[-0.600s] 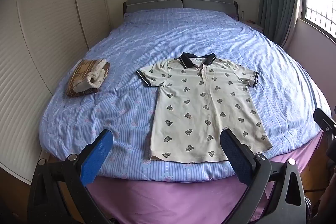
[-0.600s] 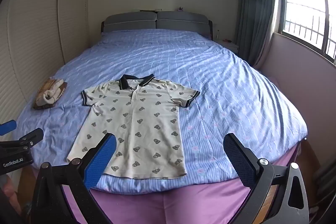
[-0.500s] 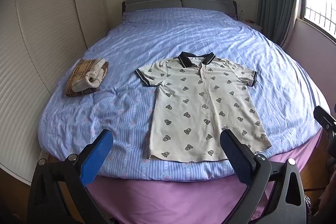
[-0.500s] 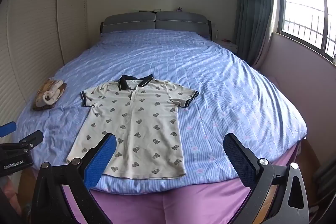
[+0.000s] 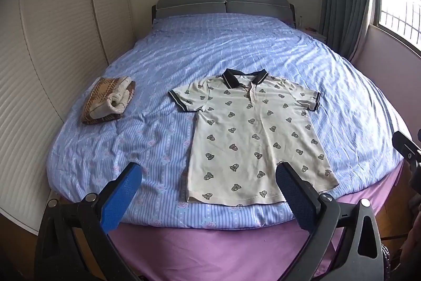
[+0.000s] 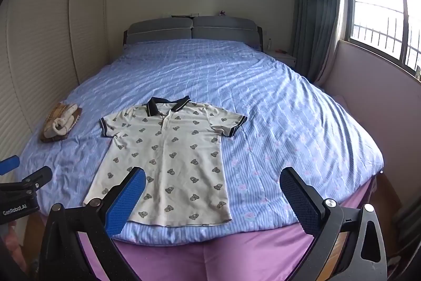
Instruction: Fold small clothes
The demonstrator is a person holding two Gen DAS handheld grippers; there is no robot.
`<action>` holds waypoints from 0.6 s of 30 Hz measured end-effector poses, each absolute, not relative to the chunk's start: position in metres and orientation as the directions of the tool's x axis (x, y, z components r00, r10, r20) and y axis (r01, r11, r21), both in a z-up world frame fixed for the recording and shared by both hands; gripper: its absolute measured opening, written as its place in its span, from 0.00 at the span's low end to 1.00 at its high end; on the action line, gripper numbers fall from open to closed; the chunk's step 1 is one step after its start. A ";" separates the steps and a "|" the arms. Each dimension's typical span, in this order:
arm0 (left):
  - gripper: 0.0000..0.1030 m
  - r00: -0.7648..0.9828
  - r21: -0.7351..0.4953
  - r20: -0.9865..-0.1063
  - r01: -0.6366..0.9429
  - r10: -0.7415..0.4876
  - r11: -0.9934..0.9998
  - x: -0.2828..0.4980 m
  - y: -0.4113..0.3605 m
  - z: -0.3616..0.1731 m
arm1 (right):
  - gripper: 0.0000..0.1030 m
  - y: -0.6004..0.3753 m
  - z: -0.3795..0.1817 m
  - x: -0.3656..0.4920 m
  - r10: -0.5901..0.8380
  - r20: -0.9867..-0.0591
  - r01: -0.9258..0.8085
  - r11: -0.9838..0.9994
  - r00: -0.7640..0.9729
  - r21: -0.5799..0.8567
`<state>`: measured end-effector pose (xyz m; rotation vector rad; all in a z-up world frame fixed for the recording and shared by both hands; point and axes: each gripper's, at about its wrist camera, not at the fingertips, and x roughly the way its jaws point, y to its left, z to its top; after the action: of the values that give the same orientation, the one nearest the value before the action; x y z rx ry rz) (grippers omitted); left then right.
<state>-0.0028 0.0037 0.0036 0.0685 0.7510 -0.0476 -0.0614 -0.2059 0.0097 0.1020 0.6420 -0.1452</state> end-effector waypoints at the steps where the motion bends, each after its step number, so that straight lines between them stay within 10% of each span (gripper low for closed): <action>1: 1.00 0.731 0.046 -0.683 0.067 -0.018 0.997 -0.003 0.003 0.004 | 1.00 -0.206 0.010 -0.062 -0.103 -0.603 0.166 0.985 0.791 0.050; 18: 1.00 0.738 0.045 -0.674 0.054 -0.010 0.998 -0.004 0.009 0.006 | 1.00 -0.208 0.011 -0.063 -0.106 -0.599 0.170 0.984 0.794 0.052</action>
<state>-0.0037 0.0091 0.0055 0.0631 0.7394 -0.0351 -0.0625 -0.2078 0.0106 0.1050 0.6374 -0.1488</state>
